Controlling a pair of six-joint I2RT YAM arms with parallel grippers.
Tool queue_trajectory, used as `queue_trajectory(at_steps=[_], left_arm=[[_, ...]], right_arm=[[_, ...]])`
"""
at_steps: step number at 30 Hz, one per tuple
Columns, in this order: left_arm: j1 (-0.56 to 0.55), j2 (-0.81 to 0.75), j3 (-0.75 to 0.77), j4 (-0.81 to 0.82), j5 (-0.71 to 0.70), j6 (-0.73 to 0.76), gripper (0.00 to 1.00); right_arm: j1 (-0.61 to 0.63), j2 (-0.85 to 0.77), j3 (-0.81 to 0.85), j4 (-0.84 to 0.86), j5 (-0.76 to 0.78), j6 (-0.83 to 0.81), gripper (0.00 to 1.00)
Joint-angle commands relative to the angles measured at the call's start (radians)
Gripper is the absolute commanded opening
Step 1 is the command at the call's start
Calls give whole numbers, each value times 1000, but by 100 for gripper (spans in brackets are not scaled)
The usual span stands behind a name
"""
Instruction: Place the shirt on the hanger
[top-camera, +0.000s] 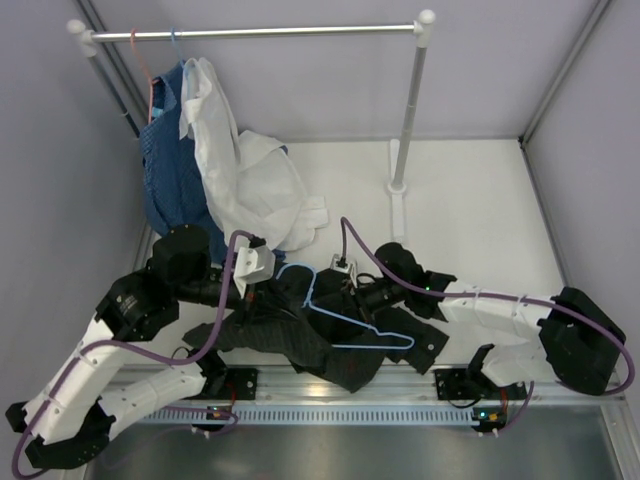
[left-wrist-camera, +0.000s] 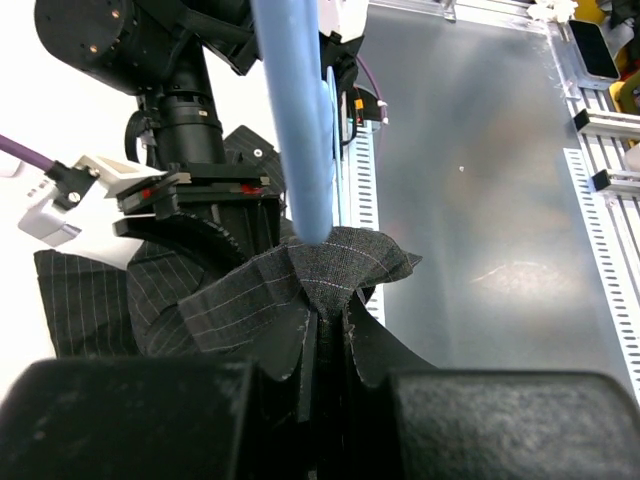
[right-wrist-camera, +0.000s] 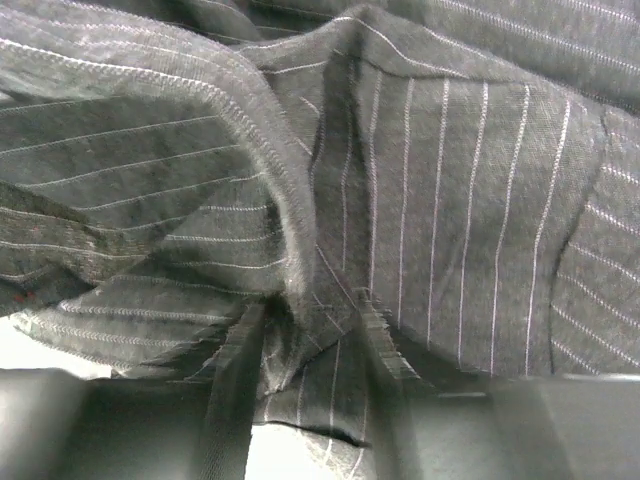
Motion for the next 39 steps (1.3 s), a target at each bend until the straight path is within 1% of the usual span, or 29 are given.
queue_trajectory(at_steps=[1, 2, 3, 4, 7, 9, 10, 11, 12, 13, 14, 15, 16, 18, 19, 20, 23, 26, 30, 32, 35, 37, 38, 39], left_arm=[[-2, 1, 37, 72, -3, 26, 0], [-2, 3, 35, 75, -5, 28, 0], [-2, 4, 32, 78, -7, 28, 0], [-2, 7, 32, 79, -5, 29, 0], [-2, 12, 32, 79, -13, 31, 0], [-2, 7, 31, 79, -42, 33, 0], [-2, 0, 29, 79, -63, 34, 0], [-2, -5, 29, 79, -89, 36, 0], [-2, -11, 28, 79, -164, 36, 0], [-2, -17, 29, 82, -210, 34, 0], [-2, -19, 31, 87, -252, 34, 0], [-2, -22, 31, 93, -291, 34, 0], [-2, -25, 29, 104, -357, 36, 0], [-2, -33, 20, 163, -419, 14, 0], [-2, -36, 12, 185, -474, 5, 0], [-2, -40, -3, 223, -491, 8, 0], [-2, -43, -40, 269, -531, 36, 0], [-2, -42, -64, 270, -554, 85, 0], [-2, -55, -123, 270, -649, 134, 0], [-2, -62, -138, 270, -655, 164, 0], [-2, -59, -161, 268, -634, 183, 0], [-2, -37, -170, 268, -649, 184, 0], [-2, -30, -173, 267, -660, 184, 0], [-2, -19, -176, 267, -672, 186, 0]], right_arm=[[13, -43, -8, 76, -8, 5, 30], [11, -44, -7, 79, -6, 7, 20], [10, -46, -1, 77, -4, 5, 9], [8, -49, 4, 76, 11, 5, 0], [-29, -72, 2, 59, 78, 24, 0], [-96, -116, -2, 12, 123, 31, 0], [-125, -133, -1, -18, 170, 34, 0], [-192, -168, 13, -56, 192, 33, 0], [-228, -190, 19, -125, 210, 28, 0], [-292, -208, 33, -172, 218, 4, 0], [-318, -239, 63, -220, 216, -16, 0], [-343, -251, 84, -311, 203, -44, 0], [-383, -256, 106, -362, 200, -100, 0], [-411, -259, 160, -448, 197, -146, 0], [-433, -258, 174, -511, 198, -177, 0], [-446, -255, 192, -535, 204, -183, 0], [-501, -245, 231, -617, 227, -180, 0], [-553, -227, 297, -722, 255, -182, 0], [-595, -202, 401, -869, 350, -205, 0], [-607, -189, 471, -939, 379, -216, 0], [-607, -175, 551, -975, 417, -219, 0], [-607, -164, 597, -1024, 483, -222, 0], [-607, -146, 646, -1047, 514, -228, 0], [-607, -135, 671, -1093, 582, -229, 0]])
